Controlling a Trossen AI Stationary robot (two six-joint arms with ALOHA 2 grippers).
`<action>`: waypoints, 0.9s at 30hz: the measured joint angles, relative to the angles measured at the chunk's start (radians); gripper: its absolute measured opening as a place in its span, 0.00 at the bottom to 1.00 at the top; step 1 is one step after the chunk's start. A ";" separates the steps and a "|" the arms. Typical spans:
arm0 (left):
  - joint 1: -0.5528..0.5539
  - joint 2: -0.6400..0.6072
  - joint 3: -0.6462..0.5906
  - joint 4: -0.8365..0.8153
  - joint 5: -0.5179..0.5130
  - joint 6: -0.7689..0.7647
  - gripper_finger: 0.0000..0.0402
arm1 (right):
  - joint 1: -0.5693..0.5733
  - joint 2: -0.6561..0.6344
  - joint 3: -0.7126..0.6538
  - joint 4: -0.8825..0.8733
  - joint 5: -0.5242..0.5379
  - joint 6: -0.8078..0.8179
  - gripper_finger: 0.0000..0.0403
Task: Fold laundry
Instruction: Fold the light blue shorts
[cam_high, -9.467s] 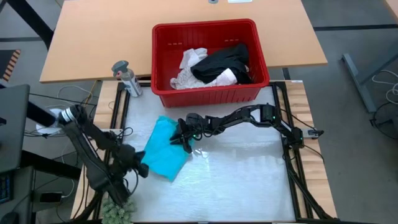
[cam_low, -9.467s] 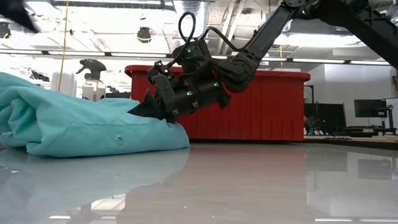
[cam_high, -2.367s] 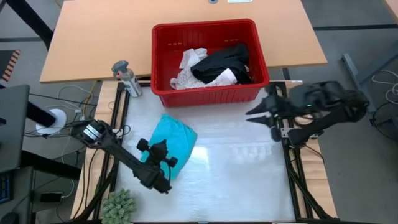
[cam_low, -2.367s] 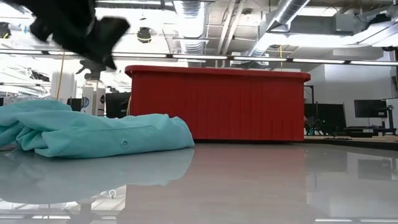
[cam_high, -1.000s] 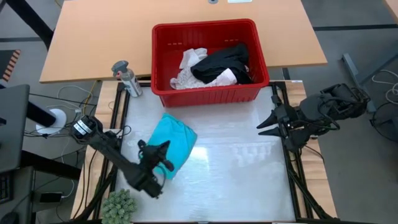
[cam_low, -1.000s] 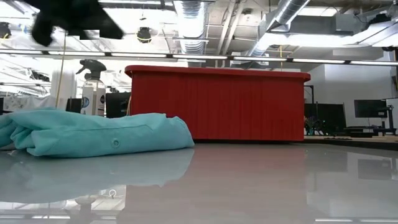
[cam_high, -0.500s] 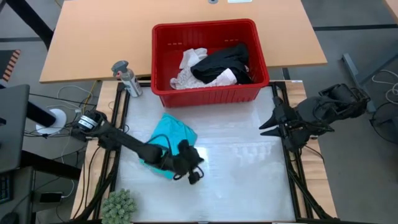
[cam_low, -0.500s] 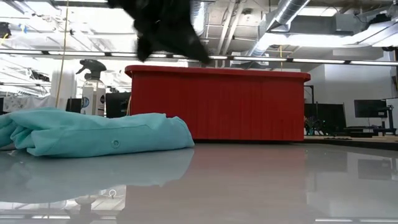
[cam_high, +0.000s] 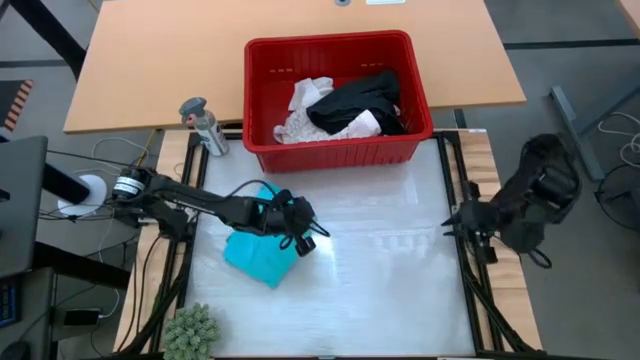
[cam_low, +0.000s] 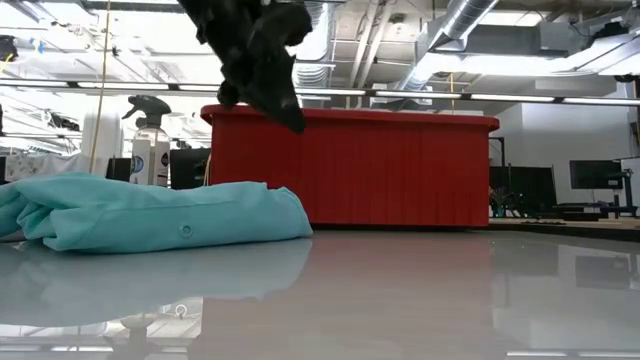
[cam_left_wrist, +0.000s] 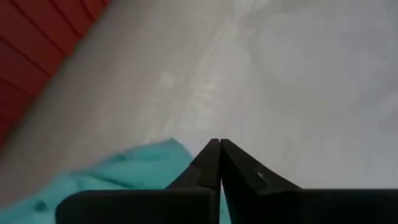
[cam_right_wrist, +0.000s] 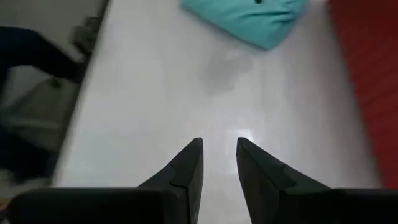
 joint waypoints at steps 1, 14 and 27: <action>0.007 -0.015 0.000 0.002 0.002 0.006 0.00 | 0.037 -0.040 -0.054 0.000 0.051 0.045 0.30; 0.049 -0.242 -0.168 0.144 0.197 0.016 0.00 | 0.284 -0.495 -0.594 0.434 0.229 0.237 0.30; 0.154 -0.255 -0.390 0.193 0.097 -0.172 0.00 | 0.296 -0.544 -0.694 0.606 0.304 0.080 0.30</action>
